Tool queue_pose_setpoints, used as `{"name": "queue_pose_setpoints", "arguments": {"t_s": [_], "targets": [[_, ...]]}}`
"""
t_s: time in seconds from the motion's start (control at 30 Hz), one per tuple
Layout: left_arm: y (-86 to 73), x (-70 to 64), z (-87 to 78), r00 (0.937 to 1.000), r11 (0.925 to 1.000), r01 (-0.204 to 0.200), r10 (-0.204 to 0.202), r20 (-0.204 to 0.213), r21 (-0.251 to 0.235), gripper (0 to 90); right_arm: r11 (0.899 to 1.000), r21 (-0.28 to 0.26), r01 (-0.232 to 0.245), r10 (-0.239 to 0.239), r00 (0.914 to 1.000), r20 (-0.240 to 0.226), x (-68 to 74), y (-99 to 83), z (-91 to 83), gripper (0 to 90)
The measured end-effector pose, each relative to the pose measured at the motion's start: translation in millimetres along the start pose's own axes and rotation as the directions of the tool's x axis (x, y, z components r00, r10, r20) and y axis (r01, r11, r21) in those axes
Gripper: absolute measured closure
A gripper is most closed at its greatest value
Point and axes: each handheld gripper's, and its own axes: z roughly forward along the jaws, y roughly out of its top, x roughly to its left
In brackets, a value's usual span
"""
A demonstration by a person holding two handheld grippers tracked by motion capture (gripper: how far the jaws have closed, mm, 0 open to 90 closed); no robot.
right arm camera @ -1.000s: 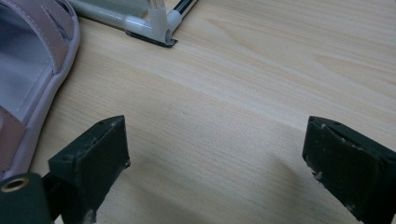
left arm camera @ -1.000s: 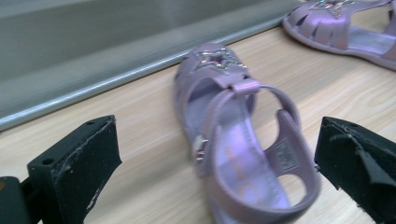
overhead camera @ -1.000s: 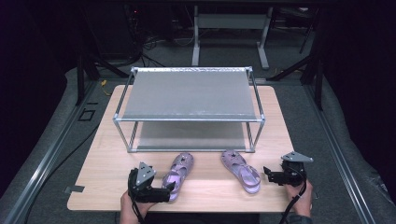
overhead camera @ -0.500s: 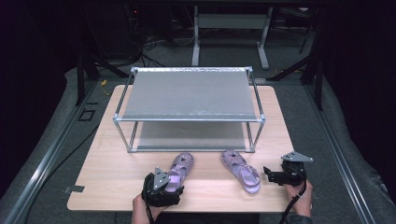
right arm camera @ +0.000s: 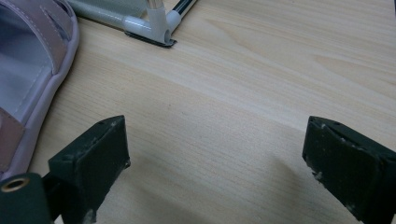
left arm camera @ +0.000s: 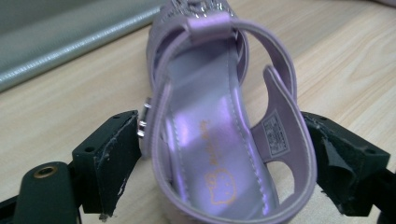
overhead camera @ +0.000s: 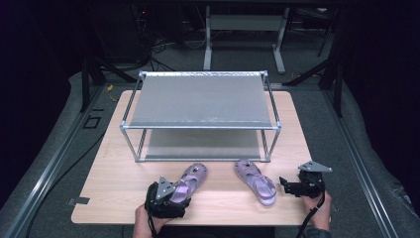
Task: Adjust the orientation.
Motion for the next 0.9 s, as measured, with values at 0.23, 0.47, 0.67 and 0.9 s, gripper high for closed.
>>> {"name": "queue_pose_setpoints", "arguments": {"t_s": [0.23, 0.47, 0.67, 0.9], "targets": [[-6.2, -3.5, 10.2, 0.9995, 0.9995, 0.023, -0.023, -0.021, 0.023, 19.8, 1.0, -0.004, -0.003, 0.003, 1.0, -0.001, 0.5, -0.2, 0.6, 6.5], [-7.0, -3.9, 13.2, 0.9992, 0.9988, 0.025, -0.024, -0.031, 0.041, 26.9, 1.0, -0.002, -0.005, 0.005, 1.0, -0.002, 0.4, 0.0, 0.7, 6.5], [-6.9, -4.2, 12.7, 0.9992, 0.9985, 0.025, -0.023, -0.034, 0.049, 31.8, 1.0, 0.0, -0.004, 0.004, 1.0, -0.002, 0.7, 0.1, 1.2, 6.5], [-7.4, -5.0, 12.1, 0.9989, 0.9988, 0.027, -0.026, -0.039, 0.039, 34.1, 1.0, 0.0, -0.003, 0.003, 1.0, -0.005, 0.5, 0.0, 0.9, 6.5]]}}
